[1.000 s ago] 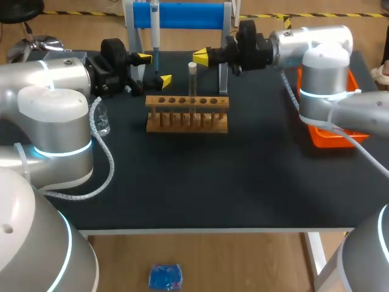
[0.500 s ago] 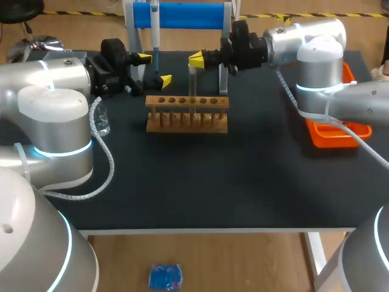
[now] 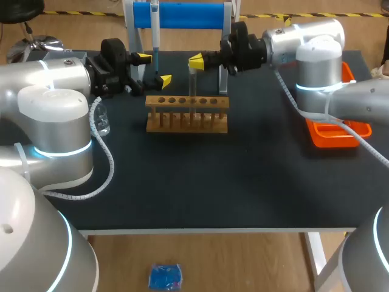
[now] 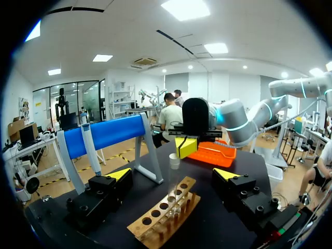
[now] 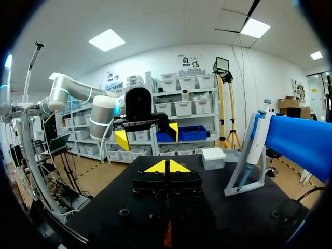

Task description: Invert the test tube, pick up the pipette, mount the tip to pipette, aspirate from beaker and dispense into the tube, eject the tip, return the pipette, and cap with the stopper.

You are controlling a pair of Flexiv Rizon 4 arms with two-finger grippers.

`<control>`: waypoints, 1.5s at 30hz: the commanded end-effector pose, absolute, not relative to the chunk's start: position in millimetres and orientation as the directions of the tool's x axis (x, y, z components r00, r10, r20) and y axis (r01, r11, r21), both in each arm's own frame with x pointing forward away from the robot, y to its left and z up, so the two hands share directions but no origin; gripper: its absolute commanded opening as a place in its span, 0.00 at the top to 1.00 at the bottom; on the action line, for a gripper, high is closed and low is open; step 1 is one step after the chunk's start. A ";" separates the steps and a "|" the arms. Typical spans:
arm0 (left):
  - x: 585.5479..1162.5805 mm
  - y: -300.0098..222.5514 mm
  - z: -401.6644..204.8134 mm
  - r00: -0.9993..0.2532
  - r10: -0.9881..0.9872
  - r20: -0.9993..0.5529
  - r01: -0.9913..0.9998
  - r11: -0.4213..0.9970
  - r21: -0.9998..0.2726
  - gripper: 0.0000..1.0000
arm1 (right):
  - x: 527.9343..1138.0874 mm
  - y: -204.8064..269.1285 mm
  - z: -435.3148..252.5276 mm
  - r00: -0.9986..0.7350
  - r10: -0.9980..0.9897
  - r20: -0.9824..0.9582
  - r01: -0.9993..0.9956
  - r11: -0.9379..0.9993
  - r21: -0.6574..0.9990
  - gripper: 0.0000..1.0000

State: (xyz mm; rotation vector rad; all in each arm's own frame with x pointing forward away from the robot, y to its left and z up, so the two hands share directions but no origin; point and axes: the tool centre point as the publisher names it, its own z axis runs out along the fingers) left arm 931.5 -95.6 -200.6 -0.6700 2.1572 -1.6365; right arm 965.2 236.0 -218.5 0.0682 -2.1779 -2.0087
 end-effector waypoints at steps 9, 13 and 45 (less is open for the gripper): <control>931.3 -96.3 -200.9 -0.825 -0.565 0.006 -0.158 0.220 -0.963 0.00 | 968.2 234.0 -226.8 -0.981 -0.159 0.115 0.103 0.085 0.991 1.00; 931.3 -96.3 -200.9 -0.825 -0.565 0.006 -0.158 0.220 -0.963 0.00 | 967.3 232.6 -229.6 -0.979 -0.160 0.124 0.113 0.078 0.991 1.00; 931.3 -96.3 -200.9 -0.825 -0.565 0.006 -0.158 0.220 -0.963 0.00 | 974.8 209.0 -180.5 -0.990 -0.139 -0.014 -0.033 0.132 0.991 0.00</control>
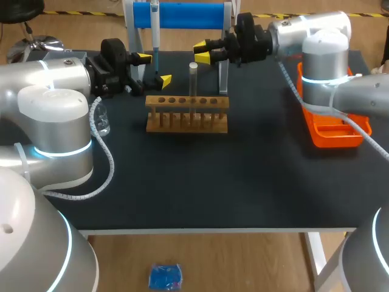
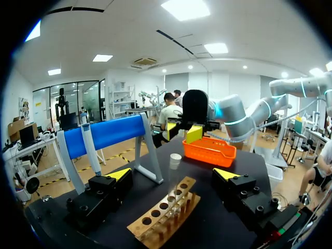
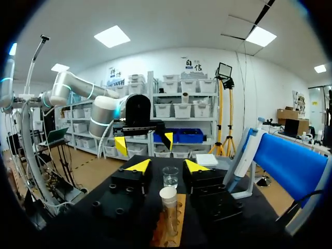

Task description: Invert the test tube, pick up the pipette, mount the tip to pipette, aspirate from beaker and dispense into the tube, eject the tip, return the pipette, and cap with the stopper.

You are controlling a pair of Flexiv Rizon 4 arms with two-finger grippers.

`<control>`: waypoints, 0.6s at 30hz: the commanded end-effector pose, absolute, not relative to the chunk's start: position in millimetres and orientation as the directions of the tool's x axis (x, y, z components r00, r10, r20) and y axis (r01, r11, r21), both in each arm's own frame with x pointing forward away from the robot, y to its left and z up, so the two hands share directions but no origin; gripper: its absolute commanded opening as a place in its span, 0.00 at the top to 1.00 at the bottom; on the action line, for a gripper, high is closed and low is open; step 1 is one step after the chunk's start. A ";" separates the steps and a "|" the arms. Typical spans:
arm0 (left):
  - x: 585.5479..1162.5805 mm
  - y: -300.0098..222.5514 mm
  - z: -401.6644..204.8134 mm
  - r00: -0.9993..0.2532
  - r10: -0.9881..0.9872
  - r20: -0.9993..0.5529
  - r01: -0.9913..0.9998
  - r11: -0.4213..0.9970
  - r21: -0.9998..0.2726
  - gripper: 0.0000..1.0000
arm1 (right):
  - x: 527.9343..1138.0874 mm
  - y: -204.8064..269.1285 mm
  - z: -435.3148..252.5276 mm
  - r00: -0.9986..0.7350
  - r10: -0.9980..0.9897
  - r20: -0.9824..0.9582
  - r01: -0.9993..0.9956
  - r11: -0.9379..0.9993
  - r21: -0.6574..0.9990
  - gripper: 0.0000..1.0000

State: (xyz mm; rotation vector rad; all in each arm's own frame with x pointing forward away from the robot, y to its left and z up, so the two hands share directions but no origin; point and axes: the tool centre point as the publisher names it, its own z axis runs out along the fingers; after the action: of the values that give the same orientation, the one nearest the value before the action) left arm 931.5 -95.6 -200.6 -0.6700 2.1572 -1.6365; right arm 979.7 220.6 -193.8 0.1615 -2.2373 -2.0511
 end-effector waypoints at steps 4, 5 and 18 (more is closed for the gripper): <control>931.3 -96.3 -200.9 -0.825 -0.565 0.006 -0.158 0.220 -0.963 0.00 | 975.5 199.9 -175.1 -0.990 -0.130 -0.057 -0.079 0.177 0.981 0.00; 931.3 -96.3 -200.9 -0.825 -0.565 0.006 -0.158 0.220 -0.963 0.00 | 975.8 197.4 -174.1 -0.990 -0.126 -0.064 -0.087 0.186 0.979 0.00; 931.3 -96.3 -200.9 -0.825 -0.565 0.006 -0.158 0.220 -0.963 0.00 | 978.1 154.3 -189.8 -0.987 -0.093 -0.128 -0.151 0.314 0.937 0.00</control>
State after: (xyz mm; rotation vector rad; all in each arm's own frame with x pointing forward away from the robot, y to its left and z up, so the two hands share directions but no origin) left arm 931.5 -95.6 -200.6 -0.6700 2.1572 -1.6365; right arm 984.2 162.6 -190.3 0.2518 -2.5641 -1.8695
